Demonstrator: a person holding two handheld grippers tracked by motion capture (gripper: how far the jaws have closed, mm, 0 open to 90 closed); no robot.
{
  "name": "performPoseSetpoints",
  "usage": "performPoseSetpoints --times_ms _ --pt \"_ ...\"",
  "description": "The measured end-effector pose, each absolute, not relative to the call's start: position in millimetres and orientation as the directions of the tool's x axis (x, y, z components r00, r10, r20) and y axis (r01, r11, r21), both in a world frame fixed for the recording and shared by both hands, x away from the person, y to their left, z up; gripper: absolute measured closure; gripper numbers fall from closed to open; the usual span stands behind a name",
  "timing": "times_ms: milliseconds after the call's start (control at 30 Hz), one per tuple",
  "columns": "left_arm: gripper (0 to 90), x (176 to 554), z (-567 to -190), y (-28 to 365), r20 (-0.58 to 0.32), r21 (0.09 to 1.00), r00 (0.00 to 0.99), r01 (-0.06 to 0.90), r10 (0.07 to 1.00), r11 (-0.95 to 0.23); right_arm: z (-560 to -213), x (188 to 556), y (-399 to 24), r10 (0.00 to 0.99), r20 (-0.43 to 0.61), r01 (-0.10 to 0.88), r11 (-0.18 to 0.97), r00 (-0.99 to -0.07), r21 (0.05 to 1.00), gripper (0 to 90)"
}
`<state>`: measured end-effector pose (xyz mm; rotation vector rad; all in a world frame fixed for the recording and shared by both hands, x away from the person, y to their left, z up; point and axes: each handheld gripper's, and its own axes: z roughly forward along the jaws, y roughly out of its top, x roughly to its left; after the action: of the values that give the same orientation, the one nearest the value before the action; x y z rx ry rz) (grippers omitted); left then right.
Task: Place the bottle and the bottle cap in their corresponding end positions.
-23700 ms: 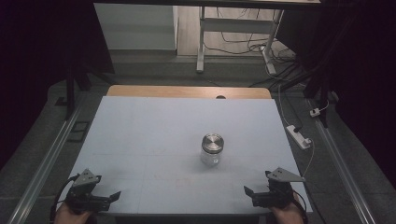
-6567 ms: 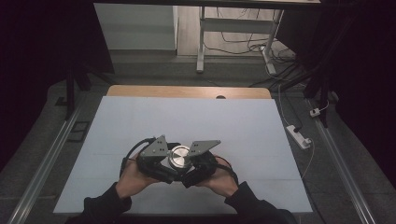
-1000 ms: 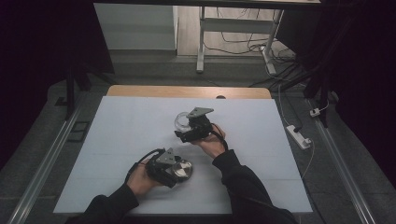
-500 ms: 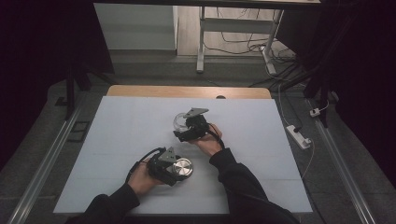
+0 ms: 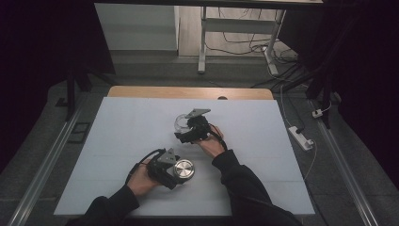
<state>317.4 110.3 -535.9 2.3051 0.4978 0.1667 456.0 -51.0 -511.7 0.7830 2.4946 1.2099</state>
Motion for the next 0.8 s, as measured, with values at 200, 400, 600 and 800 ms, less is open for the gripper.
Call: performPoseSetpoints --times_ms 200,400,600,800 --pt "6.9 316.9 -533.8 117.0 -0.07 0.741 0.902 0.333 0.426 -0.583 -504.9 451.3 -53.6 0.565 -0.007 0.34 0.506 -0.825 0.793 2.2" --pt "5.5 314.5 -529.1 125.9 -0.096 0.764 0.892 0.35 0.441 -0.542 -501.6 445.9 -54.4 0.553 -0.028 0.321 0.522 -0.832 0.79 0.0" --pt "4.7 316.2 -525.2 138.9 -0.128 0.783 0.874 0.379 0.468 -0.493 -498.5 442.9 -59.5 0.558 -0.024 0.32 0.511 -0.829 0.798 0.0" --pt "4.0 314.2 -517.6 153.7 -0.166 0.811 0.856 0.401 0.49 -0.425 -491.9 436.4 -62.8 0.562 -0.011 0.33 0.501 -0.827 0.8 0.0"
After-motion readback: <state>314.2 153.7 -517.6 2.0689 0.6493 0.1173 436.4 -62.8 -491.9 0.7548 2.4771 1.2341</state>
